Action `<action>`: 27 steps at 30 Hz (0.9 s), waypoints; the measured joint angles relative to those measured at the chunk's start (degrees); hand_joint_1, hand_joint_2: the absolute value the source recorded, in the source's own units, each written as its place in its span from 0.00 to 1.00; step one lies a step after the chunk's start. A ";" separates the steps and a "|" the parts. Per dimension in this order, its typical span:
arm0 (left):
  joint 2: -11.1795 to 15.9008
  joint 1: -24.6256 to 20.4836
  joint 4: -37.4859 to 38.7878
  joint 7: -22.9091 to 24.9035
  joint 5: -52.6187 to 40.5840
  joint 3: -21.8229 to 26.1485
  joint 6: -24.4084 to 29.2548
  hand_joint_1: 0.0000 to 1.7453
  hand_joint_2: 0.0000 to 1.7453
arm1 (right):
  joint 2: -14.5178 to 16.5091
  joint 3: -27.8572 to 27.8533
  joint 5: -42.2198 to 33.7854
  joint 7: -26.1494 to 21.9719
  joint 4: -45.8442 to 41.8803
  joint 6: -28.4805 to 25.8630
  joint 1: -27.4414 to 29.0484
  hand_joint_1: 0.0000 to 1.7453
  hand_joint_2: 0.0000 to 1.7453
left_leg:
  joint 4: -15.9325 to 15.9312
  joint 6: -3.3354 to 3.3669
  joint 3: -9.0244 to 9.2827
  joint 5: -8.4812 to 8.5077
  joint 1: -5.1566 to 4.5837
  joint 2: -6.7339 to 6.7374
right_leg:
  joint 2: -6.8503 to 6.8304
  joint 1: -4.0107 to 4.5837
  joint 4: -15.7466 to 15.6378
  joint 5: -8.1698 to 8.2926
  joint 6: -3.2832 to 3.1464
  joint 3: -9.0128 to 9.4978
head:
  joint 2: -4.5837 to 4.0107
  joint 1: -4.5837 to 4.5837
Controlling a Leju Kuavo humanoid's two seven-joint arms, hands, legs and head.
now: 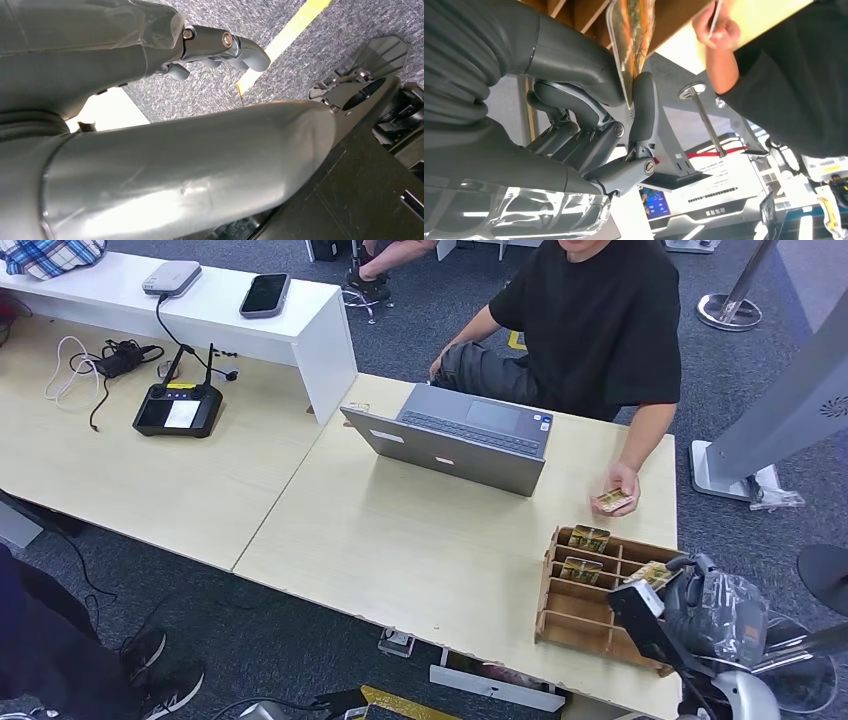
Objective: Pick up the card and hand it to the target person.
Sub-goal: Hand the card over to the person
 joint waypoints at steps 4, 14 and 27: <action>0.05 0.11 0.00 -0.46 0.16 0.00 0.09 0.00 0.00 | -0.12 -0.20 -4.23 -1.82 -2.30 0.30 0.78 0.99 1.00 | 0.00 0.00 0.00 0.00 0.00 -0.01 | 0.00 0.00 0.00 0.00 0.00 0.00 | 0.00 0.01; 0.01 0.16 0.00 -0.59 -0.21 -0.17 0.17 0.00 0.00 | 0.99 -1.67 -17.30 -8.98 -6.26 -0.40 1.52 0.99 1.00 | 0.00 0.00 -0.02 0.00 0.00 0.01 | 0.00 0.00 0.00 0.00 0.00 0.01 | 0.00 0.01; -0.97 -0.67 0.00 1.74 0.30 -0.62 0.43 0.00 0.00 | 10.73 1.55 -11.57 -4.36 17.78 -9.94 -22.13 0.99 1.00 | -0.01 -0.01 0.00 0.27 0.02 0.09 | 0.11 0.01 0.04 0.25 -0.03 -0.01 | 0.00 0.00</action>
